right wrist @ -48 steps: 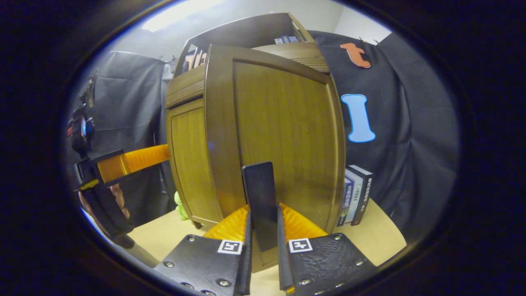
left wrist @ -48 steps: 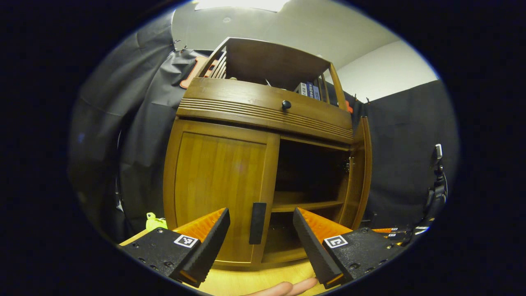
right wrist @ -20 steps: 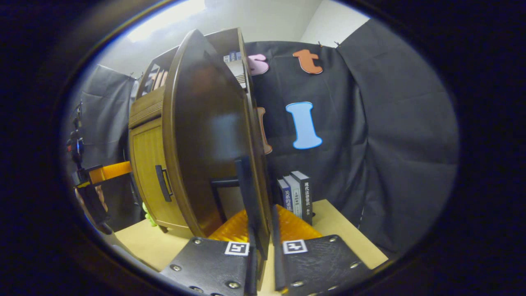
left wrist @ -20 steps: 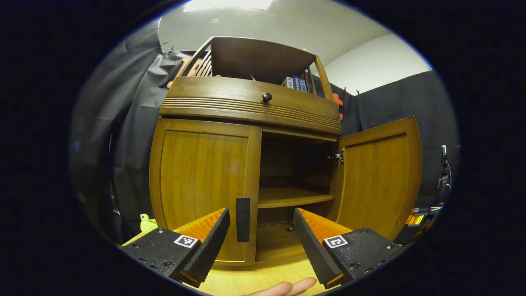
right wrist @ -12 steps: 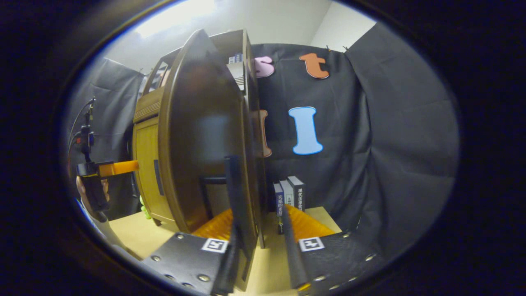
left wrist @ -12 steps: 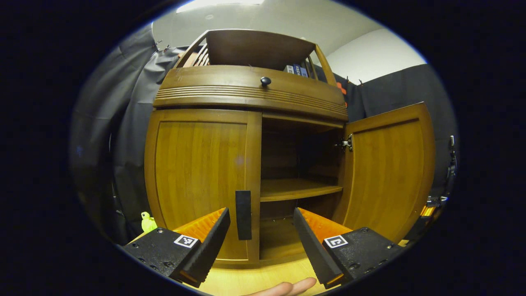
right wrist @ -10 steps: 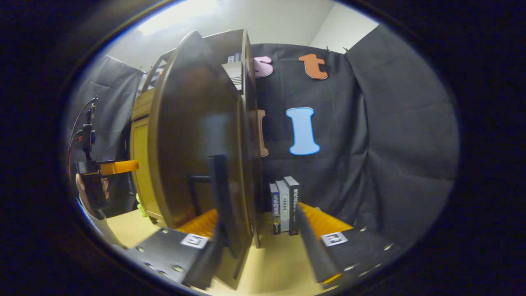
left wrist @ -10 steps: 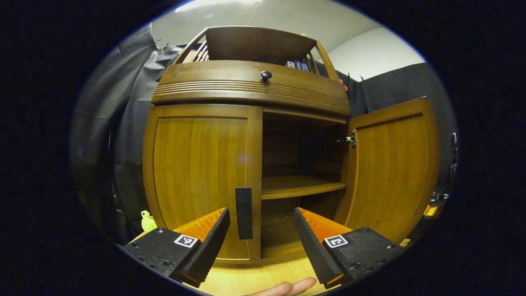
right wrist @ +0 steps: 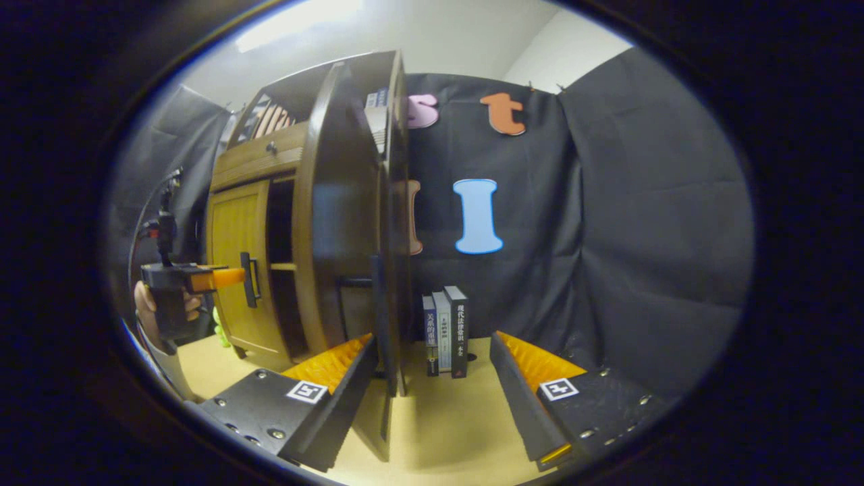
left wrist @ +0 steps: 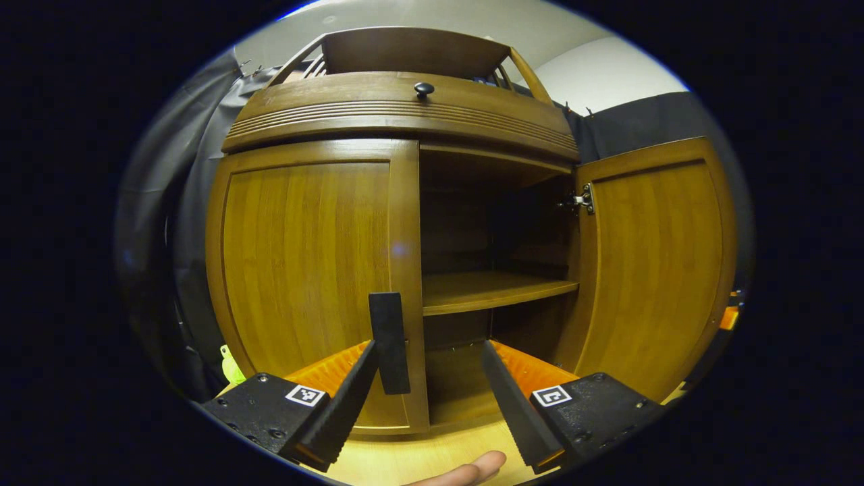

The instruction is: Open the right door of the double-door shoe cabinet with the right hand, and open the left door with the left hand.

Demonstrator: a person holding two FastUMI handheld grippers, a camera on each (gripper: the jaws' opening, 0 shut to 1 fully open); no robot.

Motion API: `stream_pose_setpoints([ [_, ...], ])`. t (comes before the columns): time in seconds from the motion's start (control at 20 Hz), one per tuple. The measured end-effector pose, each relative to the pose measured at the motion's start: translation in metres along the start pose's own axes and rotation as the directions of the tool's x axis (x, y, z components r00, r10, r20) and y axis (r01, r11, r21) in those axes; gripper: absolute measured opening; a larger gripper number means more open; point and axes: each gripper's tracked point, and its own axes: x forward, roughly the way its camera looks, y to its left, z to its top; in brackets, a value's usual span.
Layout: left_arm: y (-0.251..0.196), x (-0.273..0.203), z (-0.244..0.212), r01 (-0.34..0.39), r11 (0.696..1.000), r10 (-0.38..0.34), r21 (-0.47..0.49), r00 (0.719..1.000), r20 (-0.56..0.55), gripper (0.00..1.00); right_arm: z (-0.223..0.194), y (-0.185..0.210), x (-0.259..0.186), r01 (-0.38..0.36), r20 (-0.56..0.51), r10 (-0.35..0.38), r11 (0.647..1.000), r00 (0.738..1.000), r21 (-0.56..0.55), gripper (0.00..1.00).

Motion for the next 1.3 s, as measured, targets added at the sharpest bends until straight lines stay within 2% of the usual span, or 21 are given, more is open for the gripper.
stream_pose_setpoints([
  [0.15,0.002,0.013,-0.013,-0.008,1.0,0.009,0.018,1.0,-0.024,0.92,0.005,-0.005,-0.013,0.038,0.018,-0.038,0.999,0.999,-0.033,1.0],
  [0.2,0.003,0.019,-0.018,-0.014,1.0,0.015,0.018,0.999,-0.039,0.96,0.007,-0.005,-0.019,0.045,0.024,-0.044,0.998,0.999,-0.053,1.0],
  [0.25,0.004,0.027,-0.021,-0.017,1.0,0.017,0.012,0.999,-0.051,0.92,0.011,-0.003,-0.023,0.06,0.035,-0.058,0.996,0.998,-0.065,1.0],
  [0.3,0.004,0.032,-0.026,-0.02,1.0,0.02,0.008,0.998,-0.064,0.96,0.015,-0.001,-0.028,0.082,0.049,-0.079,0.994,0.996,-0.067,1.0],
  [0.4,0.009,0.033,-0.031,-0.056,0.997,0.06,0.048,0.995,-0.086,0.96,0.021,0.007,-0.034,0.14,0.077,-0.134,0.988,0.988,-0.07,1.0],
  [0.45,0.003,0.037,-0.027,-0.043,0.998,0.046,0.053,0.998,-0.05,0.96,0.023,0.014,-0.039,0.164,0.087,-0.158,0.984,0.984,-0.07,1.0],
  [0.5,-0.006,0.036,-0.022,-0.015,0.999,0.015,0.044,1.0,-0.022,0.94,0.027,0.027,-0.042,0.158,0.106,-0.15,0.985,0.983,-0.072,1.0],
  [0.55,-0.007,0.038,-0.02,-0.014,1.0,0.014,0.027,1.0,-0.01,0.94,0.03,0.04,-0.044,0.134,0.118,-0.125,0.988,0.985,-0.075,1.0],
  [0.65,0.018,0.033,-0.02,-0.125,0.992,0.126,0.033,0.992,-0.02,0.89,0.035,0.065,-0.049,0.097,0.136,-0.084,0.991,0.987,-0.088,0.99],
  [0.7,0.032,0.036,-0.021,-0.164,0.986,0.165,0.035,0.986,-0.023,0.88,0.034,0.072,-0.052,0.1,0.128,-0.089,0.991,0.988,-0.083,0.99],
  [0.85,0.026,0.047,-0.031,-0.11,0.994,0.11,0.001,0.992,-0.059,0.88,0.028,0.086,-0.061,0.091,0.116,-0.08,0.991,0.99,-0.099,0.97],
  [0.95,0.042,0.058,-0.043,-0.164,0.986,0.166,0.027,0.982,-0.095,0.87,0.029,0.093,-0.062,0.106,0.119,-0.094,0.99,0.988,-0.098,0.97],
  [1.0,0.04,0.063,-0.052,-0.165,0.986,0.167,0.026,0.98,-0.11,0.88,0.025,0.098,-0.064,0.11,0.117,-0.099,0.989,0.988,-0.095,0.96],
  [1.05,0.038,0.063,-0.063,-0.167,0.986,0.168,0.019,0.972,-0.166,0.82,0.024,0.102,-0.065,0.106,0.113,-0.095,0.99,0.989,-0.093,0.97],
  [1.15,0.033,0.074,-0.05,-0.161,0.987,0.162,0.017,0.982,-0.092,0.71,0.023,0.101,-0.068,0.108,0.114,-0.097,0.99,0.989,-0.095,0.97],
  [1.3,0.042,0.066,-0.047,-0.196,0.981,0.194,-0.004,0.974,-0.116,0.57,0.02,0.105,-0.062,0.086,0.103,-0.078,0.993,0.992,-0.074,0.97],
])
